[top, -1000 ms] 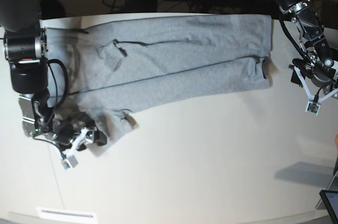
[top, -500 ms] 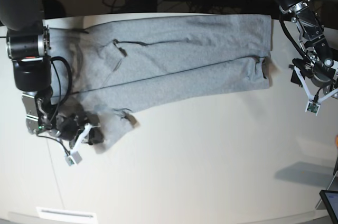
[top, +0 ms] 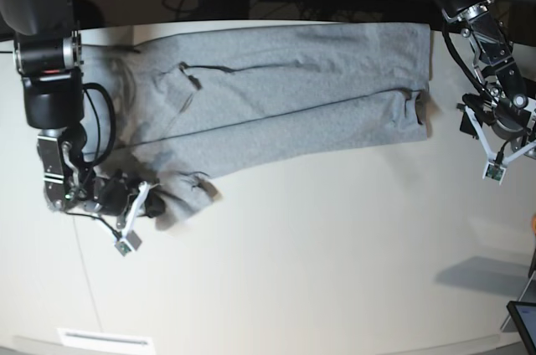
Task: Fold the T-shirt properly
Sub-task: 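Grasp the bunched sleeve fabric with the right gripper, then drag the held fabric toward the collar end with the right gripper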
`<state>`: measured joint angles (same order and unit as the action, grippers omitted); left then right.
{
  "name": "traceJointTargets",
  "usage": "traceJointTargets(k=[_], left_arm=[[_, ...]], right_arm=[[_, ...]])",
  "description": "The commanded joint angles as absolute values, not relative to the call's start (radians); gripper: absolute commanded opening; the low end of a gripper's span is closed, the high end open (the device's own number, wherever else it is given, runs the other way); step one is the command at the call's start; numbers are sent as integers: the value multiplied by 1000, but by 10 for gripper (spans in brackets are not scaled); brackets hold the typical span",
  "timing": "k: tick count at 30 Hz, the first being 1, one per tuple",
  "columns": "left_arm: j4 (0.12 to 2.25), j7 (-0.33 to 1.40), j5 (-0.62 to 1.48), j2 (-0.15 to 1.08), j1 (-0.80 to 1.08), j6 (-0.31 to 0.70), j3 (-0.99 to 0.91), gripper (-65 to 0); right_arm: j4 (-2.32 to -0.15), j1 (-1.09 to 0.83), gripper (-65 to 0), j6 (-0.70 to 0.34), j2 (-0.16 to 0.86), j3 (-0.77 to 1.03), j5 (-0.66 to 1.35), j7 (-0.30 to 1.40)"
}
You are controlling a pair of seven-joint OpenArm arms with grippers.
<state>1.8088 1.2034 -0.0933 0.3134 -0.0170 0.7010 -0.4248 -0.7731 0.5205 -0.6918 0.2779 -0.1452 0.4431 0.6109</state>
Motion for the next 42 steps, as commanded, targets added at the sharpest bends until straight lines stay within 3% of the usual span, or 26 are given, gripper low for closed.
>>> traceJointTargets(k=[1,35,42], left_arm=[[1808,1193,-99,332,-35,698,-429,-143],[1684,1093,-99,332,-38,698,-414,-143],[1684,1093,-99,332,-36,698,-343,-143]], right_arm=[[-820,533,-649,-698,291,-113,452,622],[-1613,189,-649,-698,280,232,450,1132],[-1730,105,-649,-698,213,318,450,1210]])
